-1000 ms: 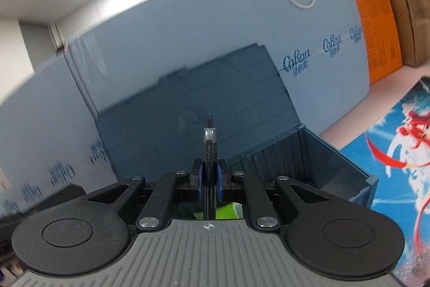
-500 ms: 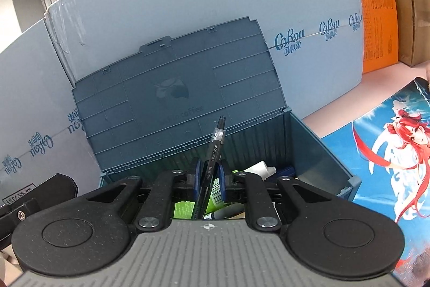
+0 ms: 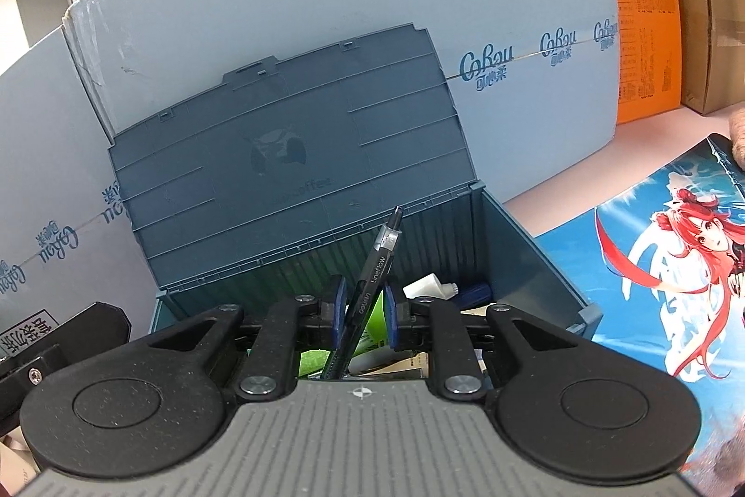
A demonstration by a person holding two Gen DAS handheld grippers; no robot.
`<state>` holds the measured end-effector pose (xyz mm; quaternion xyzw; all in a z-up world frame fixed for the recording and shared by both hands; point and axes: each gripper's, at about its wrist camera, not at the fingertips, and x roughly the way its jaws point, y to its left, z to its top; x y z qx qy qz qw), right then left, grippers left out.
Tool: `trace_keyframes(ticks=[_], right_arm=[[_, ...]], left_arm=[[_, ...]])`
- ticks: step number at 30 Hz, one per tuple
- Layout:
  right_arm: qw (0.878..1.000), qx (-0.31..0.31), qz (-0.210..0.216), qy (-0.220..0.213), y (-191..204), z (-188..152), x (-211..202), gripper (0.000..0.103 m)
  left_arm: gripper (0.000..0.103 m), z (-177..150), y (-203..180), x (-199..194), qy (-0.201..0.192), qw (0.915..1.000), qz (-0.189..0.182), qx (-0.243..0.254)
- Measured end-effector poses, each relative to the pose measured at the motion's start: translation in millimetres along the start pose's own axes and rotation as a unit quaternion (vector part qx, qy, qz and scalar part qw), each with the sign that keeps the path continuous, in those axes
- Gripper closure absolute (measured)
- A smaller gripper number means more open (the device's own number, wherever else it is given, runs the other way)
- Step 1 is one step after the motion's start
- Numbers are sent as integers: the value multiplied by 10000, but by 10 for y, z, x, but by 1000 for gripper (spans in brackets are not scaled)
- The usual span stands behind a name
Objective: Organize rigid objects
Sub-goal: 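Lower the black pen into the blue box and open the right tool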
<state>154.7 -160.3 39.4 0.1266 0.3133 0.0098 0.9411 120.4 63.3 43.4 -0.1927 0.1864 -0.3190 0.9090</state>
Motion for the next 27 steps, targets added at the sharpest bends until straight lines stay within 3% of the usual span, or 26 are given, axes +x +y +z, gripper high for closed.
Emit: trace_keyframes(ticks=[3,6,19,27], right_arm=[[10000,-23,-51,24,-9,3,-11,84],[10000,-45,-76,1,-20,14,-35,75],[9999,-18,-90,-89,-72,45,-96,72],[9998,-76,-111,-178,-63,28,-167,66]], left_arm=[[90,1,-1,15,15,10000,-10,12],[90,-3,-3,22,21,10000,-4,16],[89,-4,-10,31,-15,10000,-2,11],[89,1,-84,0,-314,9995,43,-3]])
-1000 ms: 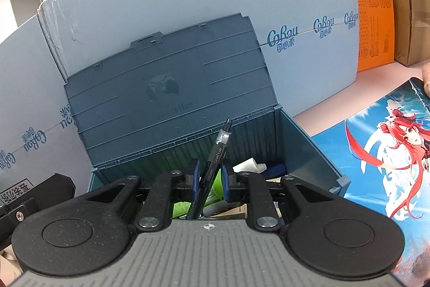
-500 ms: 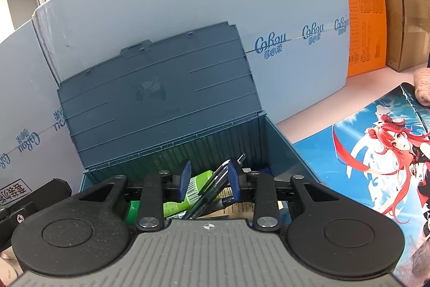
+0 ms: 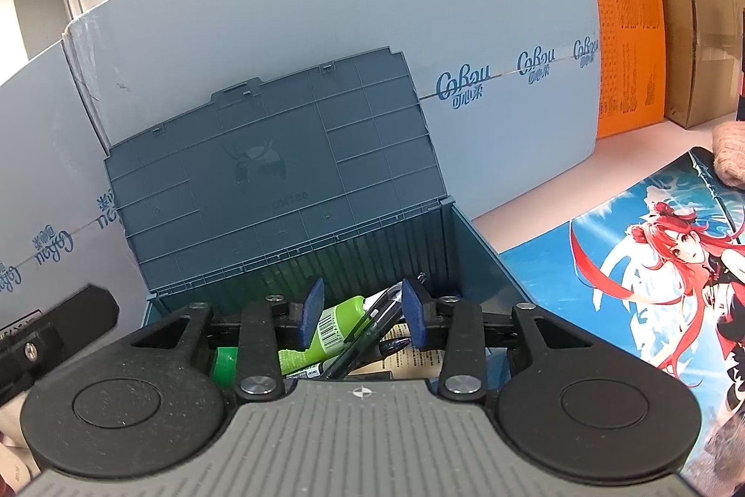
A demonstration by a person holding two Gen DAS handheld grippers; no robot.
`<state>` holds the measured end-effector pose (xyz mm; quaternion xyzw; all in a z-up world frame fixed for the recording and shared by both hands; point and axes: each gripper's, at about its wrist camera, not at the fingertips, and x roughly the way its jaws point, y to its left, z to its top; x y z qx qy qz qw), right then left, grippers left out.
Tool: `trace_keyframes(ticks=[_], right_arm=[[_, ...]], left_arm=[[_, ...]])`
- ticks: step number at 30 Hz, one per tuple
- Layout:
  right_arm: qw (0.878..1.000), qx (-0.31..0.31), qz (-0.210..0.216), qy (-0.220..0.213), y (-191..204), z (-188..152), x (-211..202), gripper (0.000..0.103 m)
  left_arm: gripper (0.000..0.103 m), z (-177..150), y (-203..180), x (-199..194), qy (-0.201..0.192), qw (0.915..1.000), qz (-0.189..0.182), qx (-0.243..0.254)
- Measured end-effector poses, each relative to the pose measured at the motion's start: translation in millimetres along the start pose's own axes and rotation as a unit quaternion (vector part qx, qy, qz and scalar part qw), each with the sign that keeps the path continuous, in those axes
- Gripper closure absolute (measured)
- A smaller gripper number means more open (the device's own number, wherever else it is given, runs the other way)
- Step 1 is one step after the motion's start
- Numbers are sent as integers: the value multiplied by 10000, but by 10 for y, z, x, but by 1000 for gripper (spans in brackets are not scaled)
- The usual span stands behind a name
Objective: Organize rigid objects
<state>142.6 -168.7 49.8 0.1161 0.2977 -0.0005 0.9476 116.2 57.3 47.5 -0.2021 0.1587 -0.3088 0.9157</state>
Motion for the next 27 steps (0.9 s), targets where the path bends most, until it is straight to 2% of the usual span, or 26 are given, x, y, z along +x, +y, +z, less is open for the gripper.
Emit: trace_keyframes(ticks=[3,5,8,9,11,15,18,20,27], right_arm=[[10000,-51,-17,-56,9,-6,-42,64],[9999,-81,-22,-99,13,-10,-75,62],[9998,-121,-17,-173,13,-20,-141,61],[9997,-135,-16,-203,10,-24,-167,60],[9995,-167,-15,-274,0,-32,-227,55],[9984,-299,-44,-474,-15,-52,-364,45],[9975,-336,-35,-617,-56,-62,-477,35],[9968,-346,5,-722,-97,-67,-564,25],[9927,-350,110,-1149,-253,-126,-950,8]], left_arm=[[87,3,-59,-22,-179,9998,49,4],[75,0,-107,-43,-330,9994,99,13],[70,6,-175,-68,-513,9985,170,18],[63,9,-195,-76,-561,9982,216,1],[43,12,-238,-91,-648,9975,270,28],[25,21,-331,-121,-726,9967,345,133],[17,26,-397,-150,-803,9960,389,109],[11,26,-459,-185,-875,9951,444,130],[2,5,-766,-283,-1094,9910,592,495]])
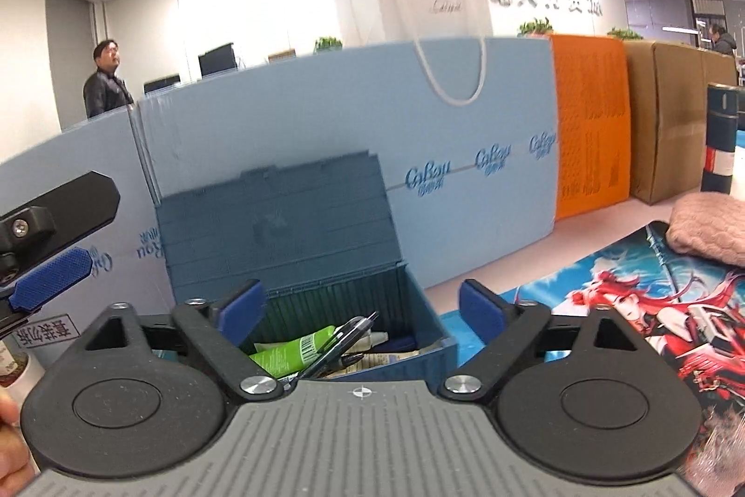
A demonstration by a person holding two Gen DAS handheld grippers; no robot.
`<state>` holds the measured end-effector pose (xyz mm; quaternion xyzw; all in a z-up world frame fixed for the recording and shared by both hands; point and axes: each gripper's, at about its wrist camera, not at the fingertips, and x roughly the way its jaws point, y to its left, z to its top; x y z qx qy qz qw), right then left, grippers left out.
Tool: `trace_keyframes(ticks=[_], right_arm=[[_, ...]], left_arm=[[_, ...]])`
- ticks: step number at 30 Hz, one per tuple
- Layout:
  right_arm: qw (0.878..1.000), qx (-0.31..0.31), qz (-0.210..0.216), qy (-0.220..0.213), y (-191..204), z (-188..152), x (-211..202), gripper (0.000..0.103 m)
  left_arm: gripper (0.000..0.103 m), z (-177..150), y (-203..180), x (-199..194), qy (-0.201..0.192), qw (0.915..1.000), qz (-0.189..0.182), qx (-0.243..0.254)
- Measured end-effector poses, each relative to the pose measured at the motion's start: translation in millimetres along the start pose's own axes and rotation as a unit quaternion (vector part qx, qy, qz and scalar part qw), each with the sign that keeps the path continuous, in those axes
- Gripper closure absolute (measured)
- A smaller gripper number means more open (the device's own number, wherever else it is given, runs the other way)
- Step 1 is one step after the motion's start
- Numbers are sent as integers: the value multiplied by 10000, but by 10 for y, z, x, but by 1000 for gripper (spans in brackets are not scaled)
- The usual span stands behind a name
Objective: Organize rigid objects
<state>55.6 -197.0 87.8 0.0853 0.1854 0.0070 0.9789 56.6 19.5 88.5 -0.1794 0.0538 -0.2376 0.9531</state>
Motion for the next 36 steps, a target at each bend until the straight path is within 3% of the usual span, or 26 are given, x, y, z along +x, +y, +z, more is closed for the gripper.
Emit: trace_keyframes(ticks=[3,10,18,23,28,36], right_arm=[[9998,-6,13,-201,-72,-5,-157,2],[9981,52,113,-599,-188,-50,-398,0],[9912,416,173,-1247,-167,-405,-421,0],[9894,420,30,-1390,-109,-627,-286,0],[9889,177,9,-1478,-64,-778,-238,0],[9866,-39,-95,-1629,-32,-942,-222,0]], left_arm=[[0,0,-89,-67,-81,9997,178,109],[0,-18,-124,-327,-229,9963,803,194],[0,-272,-108,-560,-157,9865,1539,540],[0,-574,-46,-478,90,9745,2040,935],[0,-702,26,-389,232,9727,2108,939],[0,-749,89,-385,105,9700,2260,893]])
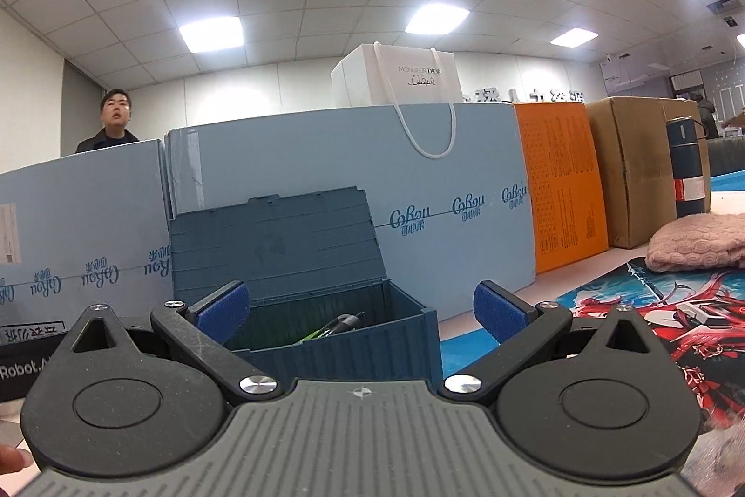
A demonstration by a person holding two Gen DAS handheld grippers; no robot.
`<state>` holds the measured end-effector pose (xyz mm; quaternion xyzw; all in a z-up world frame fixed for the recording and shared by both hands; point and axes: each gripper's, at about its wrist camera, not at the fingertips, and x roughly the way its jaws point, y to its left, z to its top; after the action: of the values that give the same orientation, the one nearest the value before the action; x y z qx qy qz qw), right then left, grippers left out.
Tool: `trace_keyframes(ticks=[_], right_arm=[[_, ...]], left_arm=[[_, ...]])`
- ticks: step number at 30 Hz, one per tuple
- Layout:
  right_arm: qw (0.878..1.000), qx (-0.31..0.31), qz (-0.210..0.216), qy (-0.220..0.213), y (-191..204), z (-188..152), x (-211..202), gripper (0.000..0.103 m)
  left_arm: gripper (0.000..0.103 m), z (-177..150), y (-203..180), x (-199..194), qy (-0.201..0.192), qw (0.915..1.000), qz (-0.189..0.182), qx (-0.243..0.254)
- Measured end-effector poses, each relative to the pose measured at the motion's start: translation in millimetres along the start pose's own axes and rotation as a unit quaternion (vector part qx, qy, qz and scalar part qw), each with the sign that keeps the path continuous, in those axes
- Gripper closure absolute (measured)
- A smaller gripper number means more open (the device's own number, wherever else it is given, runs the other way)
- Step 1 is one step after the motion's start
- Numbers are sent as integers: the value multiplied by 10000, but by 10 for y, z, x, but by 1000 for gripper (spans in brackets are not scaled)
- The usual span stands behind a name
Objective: Organize rigid objects
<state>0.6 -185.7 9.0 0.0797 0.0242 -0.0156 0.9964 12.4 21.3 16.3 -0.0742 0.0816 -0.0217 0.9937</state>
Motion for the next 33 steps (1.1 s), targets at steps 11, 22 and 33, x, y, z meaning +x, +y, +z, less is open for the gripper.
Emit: trace_keyframes(ticks=[11,22,33], right_arm=[[9994,-227,-155,-209,42,-44,-60,0],[9991,-309,-160,-259,48,-64,-71,0],[9989,-325,-85,-329,44,-73,-93,0]], left_arm=[[0,-111,-83,-35,-116,9997,46,220],[0,-122,-80,-53,-154,9995,143,239],[0,-122,-78,-58,-156,9992,254,270]])
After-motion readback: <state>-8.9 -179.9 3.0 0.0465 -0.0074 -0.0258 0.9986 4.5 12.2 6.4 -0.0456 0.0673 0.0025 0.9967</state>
